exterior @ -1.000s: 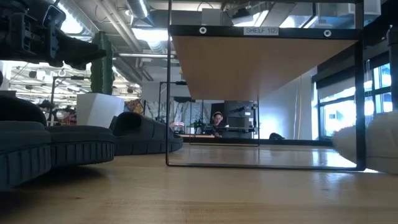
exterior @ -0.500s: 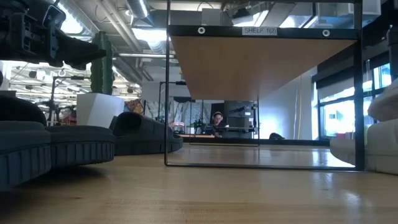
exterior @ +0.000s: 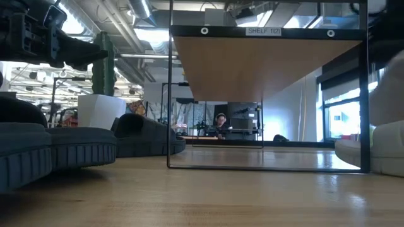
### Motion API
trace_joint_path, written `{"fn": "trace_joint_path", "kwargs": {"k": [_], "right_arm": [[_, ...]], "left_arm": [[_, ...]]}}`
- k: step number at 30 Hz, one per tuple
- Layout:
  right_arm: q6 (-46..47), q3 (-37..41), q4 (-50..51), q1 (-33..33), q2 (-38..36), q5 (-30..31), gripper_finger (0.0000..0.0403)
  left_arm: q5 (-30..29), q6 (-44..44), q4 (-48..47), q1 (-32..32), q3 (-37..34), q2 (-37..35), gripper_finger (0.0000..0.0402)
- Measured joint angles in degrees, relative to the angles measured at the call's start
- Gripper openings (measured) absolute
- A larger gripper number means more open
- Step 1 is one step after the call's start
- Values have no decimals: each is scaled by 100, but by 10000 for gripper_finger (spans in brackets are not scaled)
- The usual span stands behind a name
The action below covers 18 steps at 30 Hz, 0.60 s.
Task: Pick and place slides into the shelf
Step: Put the gray slipper under the shelf
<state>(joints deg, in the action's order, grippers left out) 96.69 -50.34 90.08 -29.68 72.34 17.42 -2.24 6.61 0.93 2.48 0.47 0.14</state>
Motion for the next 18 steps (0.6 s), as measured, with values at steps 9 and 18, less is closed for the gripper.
{"fn": "trace_joint_path", "kwargs": {"k": [9, 18], "right_arm": [[-1080, 111, -108, 2023, -393, 536, 14], [-2989, 110, -1551, 3932, -388, 570, 14]], "left_arm": [[0, 0, 0, 0, 1, 1, 147], [0, 0, 0, 0, 0, 1, 147]]}}
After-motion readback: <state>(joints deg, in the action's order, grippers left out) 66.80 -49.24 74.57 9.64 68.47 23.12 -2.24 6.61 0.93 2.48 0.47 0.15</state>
